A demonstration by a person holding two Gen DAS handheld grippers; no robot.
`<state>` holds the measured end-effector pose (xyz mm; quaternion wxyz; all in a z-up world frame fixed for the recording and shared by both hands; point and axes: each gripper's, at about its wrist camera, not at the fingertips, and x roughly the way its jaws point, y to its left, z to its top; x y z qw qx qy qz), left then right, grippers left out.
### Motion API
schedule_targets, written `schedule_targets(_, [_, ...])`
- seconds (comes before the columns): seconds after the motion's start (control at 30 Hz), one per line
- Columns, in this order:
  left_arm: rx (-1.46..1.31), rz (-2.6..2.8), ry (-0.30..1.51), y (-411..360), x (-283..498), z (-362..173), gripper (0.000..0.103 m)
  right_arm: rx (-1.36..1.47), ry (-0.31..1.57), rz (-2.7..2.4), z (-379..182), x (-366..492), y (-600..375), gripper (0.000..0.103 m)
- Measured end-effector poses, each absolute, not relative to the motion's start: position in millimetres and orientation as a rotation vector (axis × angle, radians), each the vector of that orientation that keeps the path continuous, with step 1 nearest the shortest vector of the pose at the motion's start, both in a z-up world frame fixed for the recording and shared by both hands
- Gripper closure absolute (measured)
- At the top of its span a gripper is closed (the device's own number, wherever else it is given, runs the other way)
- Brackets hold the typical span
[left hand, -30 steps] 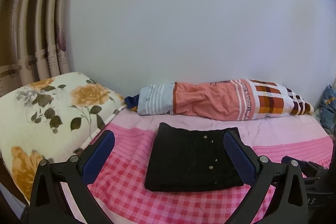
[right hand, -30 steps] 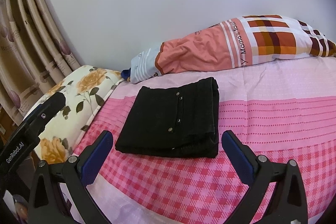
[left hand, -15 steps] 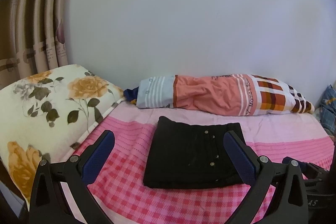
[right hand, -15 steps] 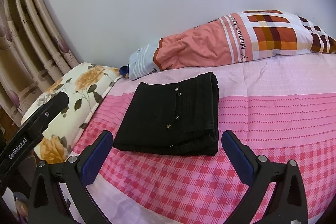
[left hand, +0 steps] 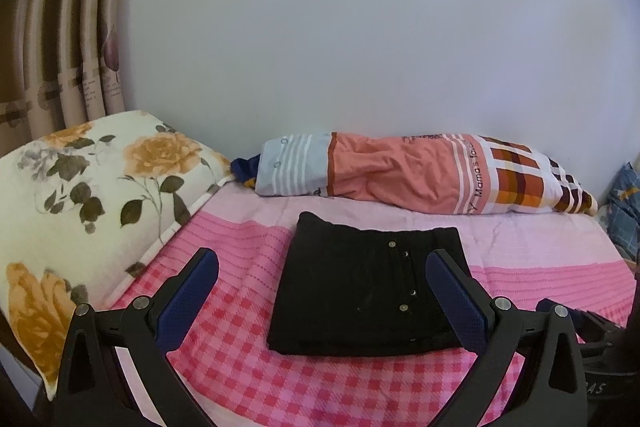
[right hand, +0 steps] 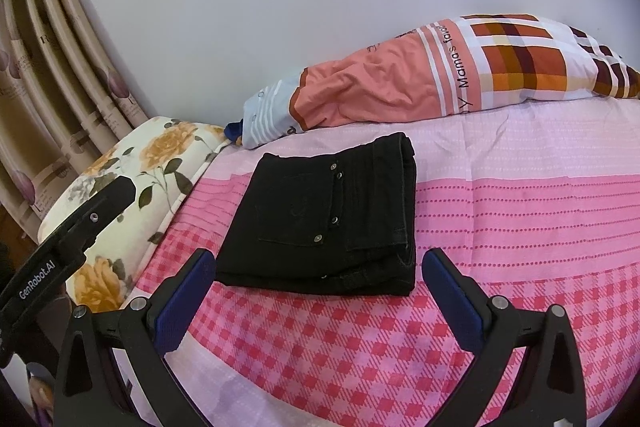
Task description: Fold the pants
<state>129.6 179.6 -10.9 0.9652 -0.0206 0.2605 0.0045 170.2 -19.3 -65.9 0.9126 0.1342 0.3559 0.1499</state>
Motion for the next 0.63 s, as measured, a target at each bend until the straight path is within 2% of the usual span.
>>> schedule_targets(0.63, [-0.048,0.013,0.559,183.0,139.7,-17.7,0.0,0.272,0.741,0.312,-67.6,173.5,-18.7,0.0])
